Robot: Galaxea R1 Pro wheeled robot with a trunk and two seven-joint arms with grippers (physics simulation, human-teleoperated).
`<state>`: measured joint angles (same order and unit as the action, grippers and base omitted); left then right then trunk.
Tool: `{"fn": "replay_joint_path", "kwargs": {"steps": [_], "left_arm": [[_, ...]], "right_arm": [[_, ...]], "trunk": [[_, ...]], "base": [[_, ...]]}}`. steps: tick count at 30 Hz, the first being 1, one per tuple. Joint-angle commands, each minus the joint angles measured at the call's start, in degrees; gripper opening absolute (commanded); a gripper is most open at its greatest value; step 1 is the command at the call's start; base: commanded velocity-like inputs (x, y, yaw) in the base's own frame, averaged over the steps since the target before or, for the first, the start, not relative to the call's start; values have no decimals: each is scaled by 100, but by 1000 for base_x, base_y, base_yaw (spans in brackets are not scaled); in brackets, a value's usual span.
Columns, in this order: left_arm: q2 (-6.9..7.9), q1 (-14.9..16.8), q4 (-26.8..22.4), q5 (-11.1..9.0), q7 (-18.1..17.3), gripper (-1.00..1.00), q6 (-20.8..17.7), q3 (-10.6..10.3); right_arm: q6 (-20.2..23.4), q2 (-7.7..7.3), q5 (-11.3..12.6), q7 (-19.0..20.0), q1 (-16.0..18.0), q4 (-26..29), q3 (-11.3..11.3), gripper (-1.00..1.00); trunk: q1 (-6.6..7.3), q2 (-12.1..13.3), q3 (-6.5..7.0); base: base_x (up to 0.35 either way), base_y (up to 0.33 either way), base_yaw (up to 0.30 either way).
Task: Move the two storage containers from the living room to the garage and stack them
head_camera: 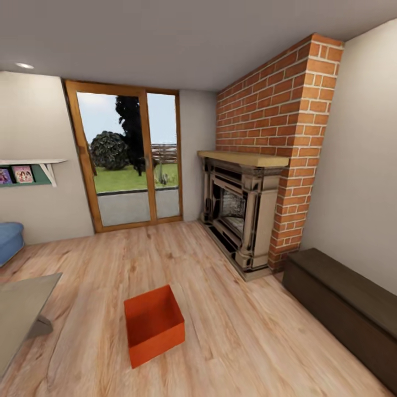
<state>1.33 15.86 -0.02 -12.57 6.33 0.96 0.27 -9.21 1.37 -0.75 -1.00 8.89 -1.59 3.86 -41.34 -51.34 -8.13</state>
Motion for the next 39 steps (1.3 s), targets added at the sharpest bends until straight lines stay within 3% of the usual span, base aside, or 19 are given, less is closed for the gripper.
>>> {"fn": "replay_joint_path", "kwargs": {"steps": [1,23,39], "left_arm": [[-1,5,2,-35,9,100,10,-1],[-1,5,2,-41,9,100,35,-1],[-1,5,2,-43,17,100,79,-1]], "right_arm": [[-31,2,-7,-11,8,-17,36,100],[-63,-7,-66,-14,8,-13,106,100],[-63,-14,-66,-14,8,-10,117,100]], "trunk": [[-4,-6,-8],[-4,-6,-8],[-4,-6,-8]], "base": [[288,-155,80],[287,-158,16],[66,-12,262]]}}
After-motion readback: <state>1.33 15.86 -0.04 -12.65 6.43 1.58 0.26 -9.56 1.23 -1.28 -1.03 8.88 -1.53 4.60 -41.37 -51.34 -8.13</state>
